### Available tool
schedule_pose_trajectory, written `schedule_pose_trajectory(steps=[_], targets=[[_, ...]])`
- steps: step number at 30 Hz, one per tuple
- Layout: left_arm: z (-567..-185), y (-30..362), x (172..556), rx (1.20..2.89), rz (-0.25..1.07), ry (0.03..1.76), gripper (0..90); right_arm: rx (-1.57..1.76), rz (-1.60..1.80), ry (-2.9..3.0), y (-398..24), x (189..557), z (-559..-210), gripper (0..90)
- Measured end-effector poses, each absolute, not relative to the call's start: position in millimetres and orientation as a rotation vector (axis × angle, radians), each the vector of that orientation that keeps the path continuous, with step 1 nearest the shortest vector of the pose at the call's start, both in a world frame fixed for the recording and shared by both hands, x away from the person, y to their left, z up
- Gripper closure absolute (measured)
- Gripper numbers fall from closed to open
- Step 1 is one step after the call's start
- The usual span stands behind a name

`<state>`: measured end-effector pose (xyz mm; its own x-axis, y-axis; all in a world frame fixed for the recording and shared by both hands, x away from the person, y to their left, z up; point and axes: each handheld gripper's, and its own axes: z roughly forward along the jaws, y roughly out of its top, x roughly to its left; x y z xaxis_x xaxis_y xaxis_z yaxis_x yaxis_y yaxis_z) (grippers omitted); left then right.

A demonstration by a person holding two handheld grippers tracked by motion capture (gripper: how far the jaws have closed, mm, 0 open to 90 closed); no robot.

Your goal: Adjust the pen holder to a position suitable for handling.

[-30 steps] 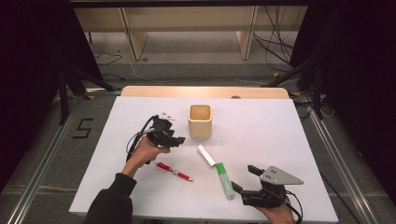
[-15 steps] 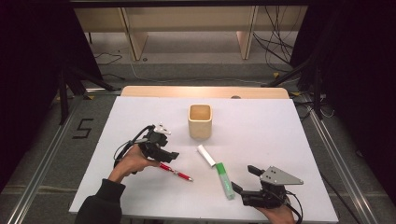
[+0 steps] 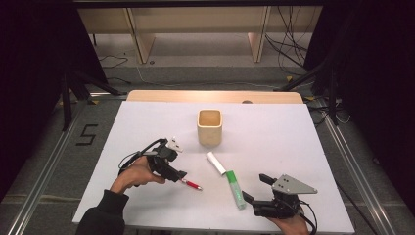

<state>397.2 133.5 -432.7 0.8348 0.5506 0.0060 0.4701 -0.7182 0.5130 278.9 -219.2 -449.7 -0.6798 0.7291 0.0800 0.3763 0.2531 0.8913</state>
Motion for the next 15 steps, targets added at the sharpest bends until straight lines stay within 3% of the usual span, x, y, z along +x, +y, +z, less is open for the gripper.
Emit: schedule_pose_trajectory(steps=[15], targets=[[-437.1,126.6,388.7,2.618,0.204,0.642,25.5,1.016,1.394,2.190,-218.4,279.0,-450.4,18.7]])
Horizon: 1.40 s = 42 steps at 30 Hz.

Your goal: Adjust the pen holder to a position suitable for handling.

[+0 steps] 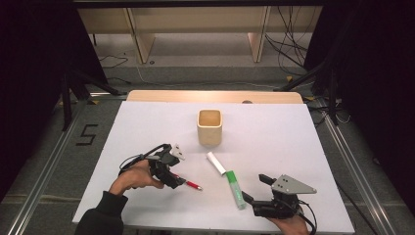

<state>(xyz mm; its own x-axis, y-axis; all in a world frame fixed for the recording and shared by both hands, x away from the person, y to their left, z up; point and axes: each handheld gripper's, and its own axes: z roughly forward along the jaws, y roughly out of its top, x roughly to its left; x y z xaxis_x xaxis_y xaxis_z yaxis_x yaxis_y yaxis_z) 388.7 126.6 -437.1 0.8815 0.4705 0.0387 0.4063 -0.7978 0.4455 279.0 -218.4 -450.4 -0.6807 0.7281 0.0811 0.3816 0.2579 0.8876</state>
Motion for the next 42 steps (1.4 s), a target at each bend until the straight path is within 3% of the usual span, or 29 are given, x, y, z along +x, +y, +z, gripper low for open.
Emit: schedule_pose_trajectory(steps=[16,42], targets=[[-452.2,115.9,392.9,2.754,0.216,0.580,28.0,1.012,1.392,2.196,-217.6,279.1,-450.9,18.7],[-462.3,103.3,398.7,2.838,0.205,0.480,38.6,1.017,1.395,2.201,-217.4,280.2,-452.0,18.7]])
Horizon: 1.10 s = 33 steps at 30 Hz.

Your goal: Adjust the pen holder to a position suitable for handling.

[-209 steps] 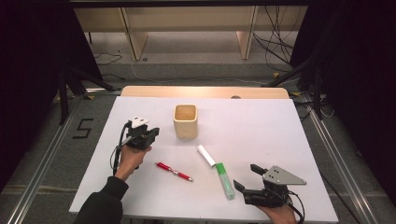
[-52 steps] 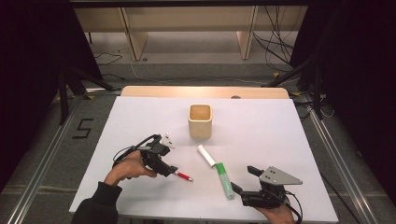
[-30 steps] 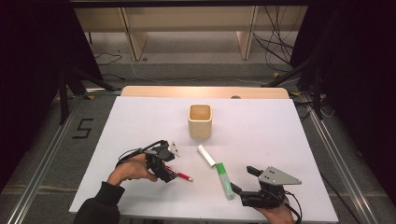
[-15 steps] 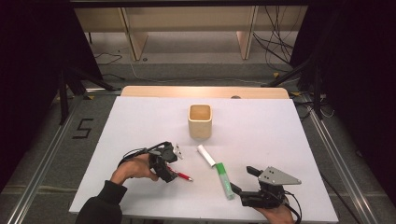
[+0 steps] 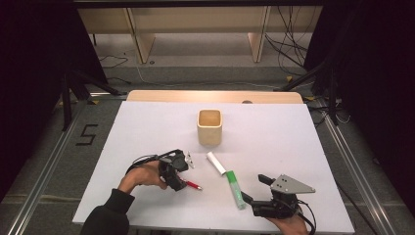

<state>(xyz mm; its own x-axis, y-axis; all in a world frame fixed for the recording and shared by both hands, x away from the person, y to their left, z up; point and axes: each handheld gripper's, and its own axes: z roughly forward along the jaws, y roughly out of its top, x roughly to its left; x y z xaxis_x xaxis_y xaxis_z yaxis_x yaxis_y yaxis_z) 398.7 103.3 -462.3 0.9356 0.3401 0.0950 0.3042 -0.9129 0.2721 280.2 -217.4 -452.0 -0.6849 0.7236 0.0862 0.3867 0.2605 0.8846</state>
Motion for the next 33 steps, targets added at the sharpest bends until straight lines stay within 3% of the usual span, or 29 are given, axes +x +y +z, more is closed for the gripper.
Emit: schedule_pose_trajectory(steps=[19,33], targets=[[-461.0,100.0,399.8,2.863,0.123,0.453,52.5,1.015,1.400,2.200,-216.8,280.3,-452.0,18.8],[-459.9,95.4,390.8,2.892,0.118,0.323,75.0,1.006,1.395,2.206,-216.7,280.4,-452.0,18.7]])
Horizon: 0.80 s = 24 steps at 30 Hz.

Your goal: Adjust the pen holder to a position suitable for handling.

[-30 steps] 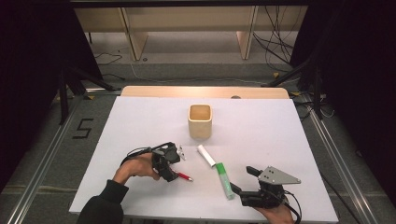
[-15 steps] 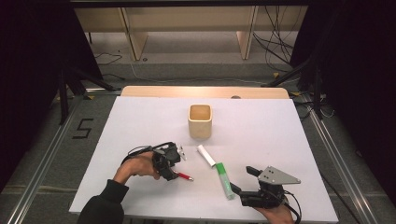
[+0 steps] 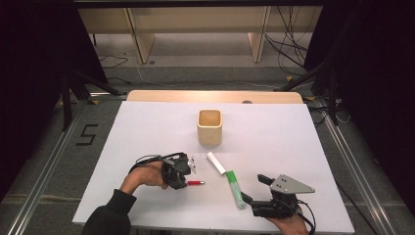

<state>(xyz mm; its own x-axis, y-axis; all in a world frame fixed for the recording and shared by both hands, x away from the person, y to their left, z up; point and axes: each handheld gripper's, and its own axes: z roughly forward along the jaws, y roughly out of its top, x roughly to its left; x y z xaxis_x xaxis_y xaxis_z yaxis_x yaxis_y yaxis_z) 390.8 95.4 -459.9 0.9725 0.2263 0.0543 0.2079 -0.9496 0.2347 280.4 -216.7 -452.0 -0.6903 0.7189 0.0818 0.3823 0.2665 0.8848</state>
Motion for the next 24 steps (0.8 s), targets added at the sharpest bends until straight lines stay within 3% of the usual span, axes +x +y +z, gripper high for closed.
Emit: schedule_pose_trajectory(steps=[8,24], targets=[[-458.8,95.1,390.5,2.905,0.122,0.297,78.8,1.008,1.394,2.207,-216.8,280.9,-452.3,18.8],[-447.6,104.7,399.4,2.780,0.146,0.516,79.0,1.013,1.396,2.203,-217.1,280.5,-451.9,18.8]])
